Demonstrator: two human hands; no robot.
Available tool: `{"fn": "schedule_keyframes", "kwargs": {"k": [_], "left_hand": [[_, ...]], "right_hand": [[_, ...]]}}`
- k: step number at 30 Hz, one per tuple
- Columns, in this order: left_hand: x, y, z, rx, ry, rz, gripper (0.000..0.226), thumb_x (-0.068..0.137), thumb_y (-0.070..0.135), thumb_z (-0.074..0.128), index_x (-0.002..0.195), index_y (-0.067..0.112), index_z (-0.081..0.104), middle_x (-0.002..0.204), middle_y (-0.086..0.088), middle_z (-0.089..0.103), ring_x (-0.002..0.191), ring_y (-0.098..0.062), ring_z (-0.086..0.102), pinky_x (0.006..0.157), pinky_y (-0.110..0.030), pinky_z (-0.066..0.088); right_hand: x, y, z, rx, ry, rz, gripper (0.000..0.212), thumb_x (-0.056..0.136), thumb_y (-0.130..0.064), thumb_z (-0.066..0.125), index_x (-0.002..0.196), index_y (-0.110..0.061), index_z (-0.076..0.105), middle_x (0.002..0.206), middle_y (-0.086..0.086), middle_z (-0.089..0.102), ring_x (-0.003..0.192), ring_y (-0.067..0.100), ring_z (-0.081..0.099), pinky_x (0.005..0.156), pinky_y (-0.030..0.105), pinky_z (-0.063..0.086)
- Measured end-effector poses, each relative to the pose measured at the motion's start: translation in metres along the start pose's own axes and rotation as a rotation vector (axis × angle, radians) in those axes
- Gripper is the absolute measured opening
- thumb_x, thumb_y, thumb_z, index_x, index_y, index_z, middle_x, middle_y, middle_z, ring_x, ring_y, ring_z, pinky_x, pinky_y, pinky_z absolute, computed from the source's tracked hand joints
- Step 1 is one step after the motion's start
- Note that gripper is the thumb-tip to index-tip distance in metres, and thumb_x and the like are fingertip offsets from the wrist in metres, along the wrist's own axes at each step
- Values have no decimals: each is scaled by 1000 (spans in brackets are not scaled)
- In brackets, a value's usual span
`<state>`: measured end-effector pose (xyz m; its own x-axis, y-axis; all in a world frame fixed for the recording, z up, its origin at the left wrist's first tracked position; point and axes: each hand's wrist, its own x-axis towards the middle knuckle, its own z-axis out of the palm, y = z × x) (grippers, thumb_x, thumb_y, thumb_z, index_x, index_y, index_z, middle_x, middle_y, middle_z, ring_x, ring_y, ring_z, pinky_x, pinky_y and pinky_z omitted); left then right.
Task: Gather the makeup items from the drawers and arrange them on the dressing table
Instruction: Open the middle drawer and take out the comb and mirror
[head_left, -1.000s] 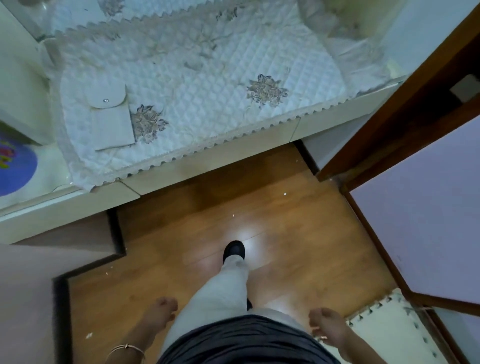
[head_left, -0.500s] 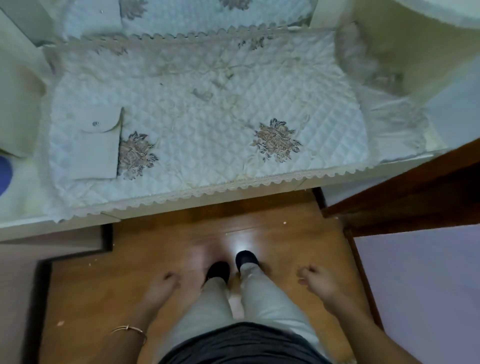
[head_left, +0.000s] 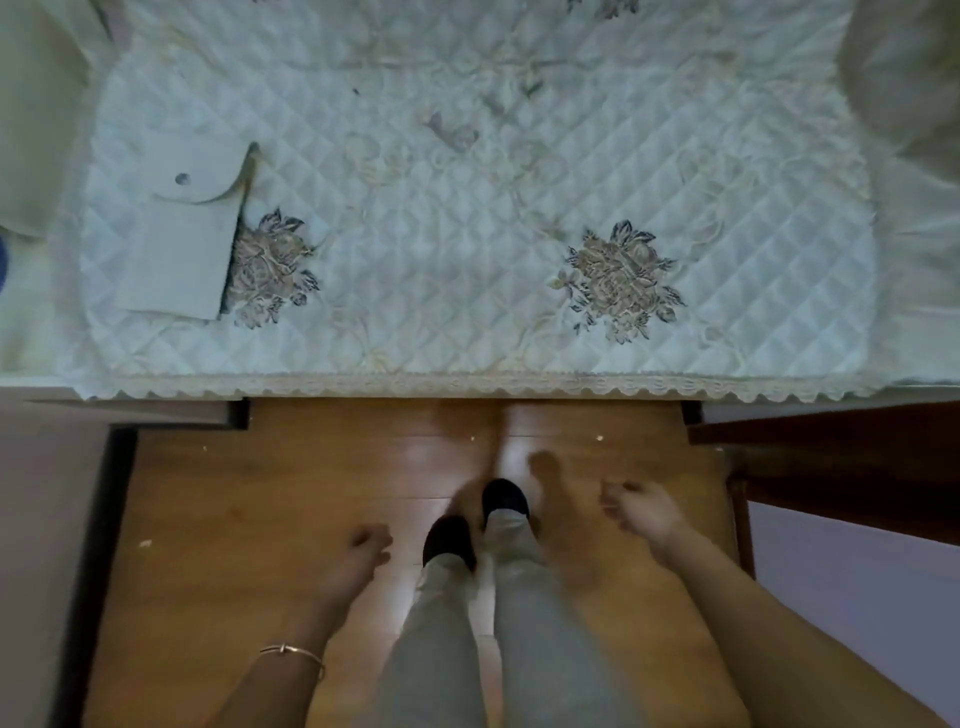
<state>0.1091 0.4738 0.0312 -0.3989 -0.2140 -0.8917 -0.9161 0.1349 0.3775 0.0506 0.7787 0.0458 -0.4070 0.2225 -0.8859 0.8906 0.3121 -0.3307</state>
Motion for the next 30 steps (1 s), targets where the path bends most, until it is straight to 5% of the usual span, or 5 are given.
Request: {"fn": "schedule_keyframes", "kwargs": {"k": [4,9,16,24,30], "left_hand": [[45,33,0,-153,-2,45,18,95,15,44,110,12,54,113,-9,57,101,-23,55,84,-31,40],[101,71,-12,-412,0,117,32,97,12,37,128,12,44,119,-4,51,107,-19,52,93,-32,39],[121,99,-31,-689,-10,78,29,92,-3,36,79,15,54,84,0,59,80,-7,59,71,-23,47],[88,61,-38,-655,-95,47,28,95,5,32,78,17,50,87,1,59,85,-12,59,74,-25,43],[26,22,-51,-463,67,204,22,93,4,43,86,20,58,97,-2,63,86,-15,60,80,-27,45]], "right_hand": [[24,-32,32,167,-38,6,29,93,-14,47,115,1,59,104,20,65,107,37,58,97,46,43],[61,-54,57,612,-40,0,16,94,-16,48,109,-17,51,102,0,59,80,10,56,74,23,44],[72,-64,64,978,-67,-8,11,94,-10,44,90,-16,53,94,0,56,86,10,59,76,25,46],[38,-34,70,928,-68,37,38,95,-11,44,132,-10,40,116,3,55,85,13,58,70,25,43],[-31,0,76,422,107,-141,26,93,-17,48,118,-14,51,115,8,57,100,22,55,92,35,43]]}}
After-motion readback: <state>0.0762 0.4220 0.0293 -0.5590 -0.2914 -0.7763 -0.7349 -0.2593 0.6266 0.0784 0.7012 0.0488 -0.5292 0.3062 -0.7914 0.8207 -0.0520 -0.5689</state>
